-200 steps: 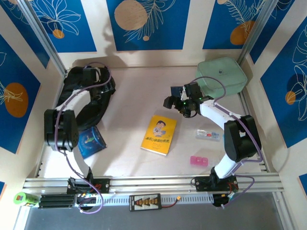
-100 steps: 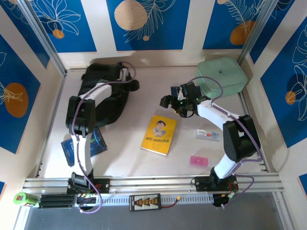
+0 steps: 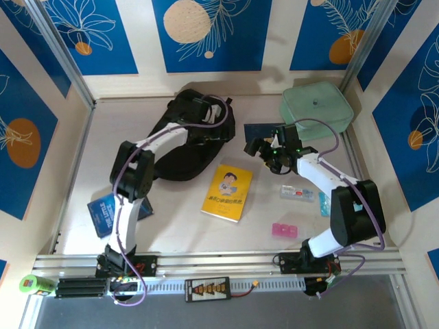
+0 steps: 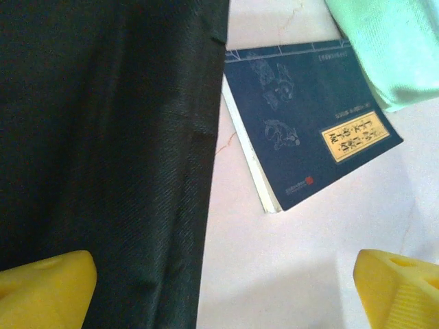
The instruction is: Pack books, pencil case, and school supplies into a backpack
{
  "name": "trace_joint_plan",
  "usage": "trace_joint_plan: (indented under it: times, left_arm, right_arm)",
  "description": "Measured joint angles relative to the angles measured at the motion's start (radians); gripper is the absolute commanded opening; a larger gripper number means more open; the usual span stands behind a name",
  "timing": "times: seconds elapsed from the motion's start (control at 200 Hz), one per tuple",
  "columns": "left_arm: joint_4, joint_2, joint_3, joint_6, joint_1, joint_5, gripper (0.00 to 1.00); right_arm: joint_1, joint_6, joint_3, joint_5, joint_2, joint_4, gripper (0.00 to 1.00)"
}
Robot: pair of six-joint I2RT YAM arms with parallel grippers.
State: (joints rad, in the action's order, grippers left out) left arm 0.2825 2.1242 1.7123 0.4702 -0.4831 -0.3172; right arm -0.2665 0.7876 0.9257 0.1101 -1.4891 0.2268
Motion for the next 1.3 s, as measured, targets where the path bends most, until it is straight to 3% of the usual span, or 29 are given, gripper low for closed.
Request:
trace_joint_plan:
  times: [0.23, 0.39, 0.53, 0.715, 0.895, 1.09, 1.19, 1.3]
  left_arm:
    - [0.044, -0.329, -0.248, -0.01, 0.133, 0.078, 0.96]
    - [0.055, -0.441, -0.443, -0.023, 0.212, 0.117, 0.92]
    - [0.071, -0.469, -0.575, -0.003, 0.203, 0.097, 0.84]
    - [0.068, -0.569, -0.719, 0.066, 0.187, 0.056, 0.74]
    - [0.011, -0.636, -0.809, 0.124, 0.179, 0.028, 0.66]
    - [-0.049, -0.637, -0.903, 0.158, 0.176, 0.028, 0.62]
    - [-0.092, -0.644, -0.948, 0.17, 0.17, 0.026, 0.61]
    - [-0.138, -0.659, -0.991, 0.18, 0.154, 0.011, 0.61]
  right_arm:
    - [-0.077, 0.015, 0.018, 0.011, -0.041, -0.023, 0.98]
    - [-0.167, 0.032, 0.125, 0.019, -0.177, -0.03, 0.93]
    - [-0.229, 0.044, 0.232, 0.022, -0.286, -0.04, 0.7]
    - [-0.278, 0.045, 0.298, 0.037, -0.386, -0.077, 0.64]
    - [-0.29, 0.039, 0.354, 0.082, -0.488, -0.086, 0.48]
    - [-0.29, 0.031, 0.362, 0.107, -0.52, -0.081, 0.44]
    - [-0.291, 0.028, 0.352, 0.108, -0.52, -0.086, 0.29]
    - [-0.295, 0.036, 0.344, 0.111, -0.52, -0.085, 0.19]
